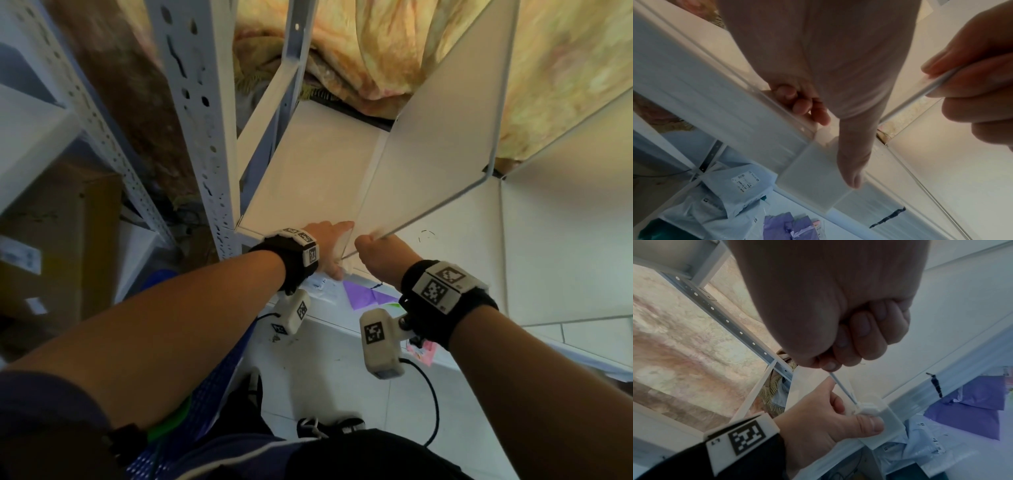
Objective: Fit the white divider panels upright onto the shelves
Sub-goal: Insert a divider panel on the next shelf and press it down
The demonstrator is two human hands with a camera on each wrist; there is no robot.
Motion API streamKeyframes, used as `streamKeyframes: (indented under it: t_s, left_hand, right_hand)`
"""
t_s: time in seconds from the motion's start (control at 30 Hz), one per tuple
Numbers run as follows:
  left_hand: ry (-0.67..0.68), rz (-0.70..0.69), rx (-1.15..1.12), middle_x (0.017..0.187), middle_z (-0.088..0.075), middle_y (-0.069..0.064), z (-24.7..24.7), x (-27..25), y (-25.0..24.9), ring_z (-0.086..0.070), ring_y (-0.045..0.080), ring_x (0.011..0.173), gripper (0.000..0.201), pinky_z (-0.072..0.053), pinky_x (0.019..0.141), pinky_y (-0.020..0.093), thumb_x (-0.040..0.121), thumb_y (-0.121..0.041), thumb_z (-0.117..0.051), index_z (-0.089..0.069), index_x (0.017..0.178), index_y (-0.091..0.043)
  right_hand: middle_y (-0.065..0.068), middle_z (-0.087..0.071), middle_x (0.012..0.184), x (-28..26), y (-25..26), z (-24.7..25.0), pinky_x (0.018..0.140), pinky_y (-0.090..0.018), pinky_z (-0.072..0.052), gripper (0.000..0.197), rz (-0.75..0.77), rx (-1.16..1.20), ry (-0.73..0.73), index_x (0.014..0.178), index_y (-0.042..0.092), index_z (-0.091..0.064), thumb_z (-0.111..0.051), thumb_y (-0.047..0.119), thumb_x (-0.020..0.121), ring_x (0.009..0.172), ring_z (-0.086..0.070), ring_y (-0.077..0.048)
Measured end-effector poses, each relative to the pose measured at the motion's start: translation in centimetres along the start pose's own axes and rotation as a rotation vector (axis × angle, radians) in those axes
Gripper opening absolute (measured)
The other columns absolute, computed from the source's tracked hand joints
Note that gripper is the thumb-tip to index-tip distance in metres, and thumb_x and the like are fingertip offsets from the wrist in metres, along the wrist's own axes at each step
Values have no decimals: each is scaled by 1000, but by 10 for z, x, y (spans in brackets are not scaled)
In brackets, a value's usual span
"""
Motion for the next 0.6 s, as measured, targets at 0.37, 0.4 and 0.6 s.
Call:
streamKeyframes:
  t_s: [0.37, 0.4, 0.6]
  left_hand:
    - [1, 3, 4, 137, -48, 8, -1, 2, 1, -50, 34, 123, 114, -44, 99, 49, 61, -50, -85, -16, 151, -35]
    - [3, 7, 7, 137, -47, 8, -2, 3, 2, -49, 34, 123, 114, -44, 99, 49, 62, -50, -85, -16, 151, -34]
    - [-16, -3, 18, 132, -49, 8, -2, 3, 0, -52, 33, 119, 112, -46, 95, 42, 65, -50, -84, -15, 153, -34]
  right_hand:
    - [-13, -61, 91, -5, -12, -2, 70, -25, -31, 23, -77, 270, -25, 96, 2, -54, -31, 6, 99, 91, -57, -27]
    - [-6, -53, 78, -4, -14, -2, 71, -24, -31, 28, -106, 293, -10, 78, 12, -49, -31, 9, 99, 87, -52, -25]
    - [-25, -59, 107, 1, -10, 4, 74, -28, -36, 38, -47, 168, 14, 62, 22, -30, -33, 12, 99, 104, -58, -37]
Point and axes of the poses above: each hand's wrist, its own x-axis towards the middle knuckle, its own z-axis out of the back of the hand, y = z × x, the point moved 5 cm from there along x, towards the middle knuckle
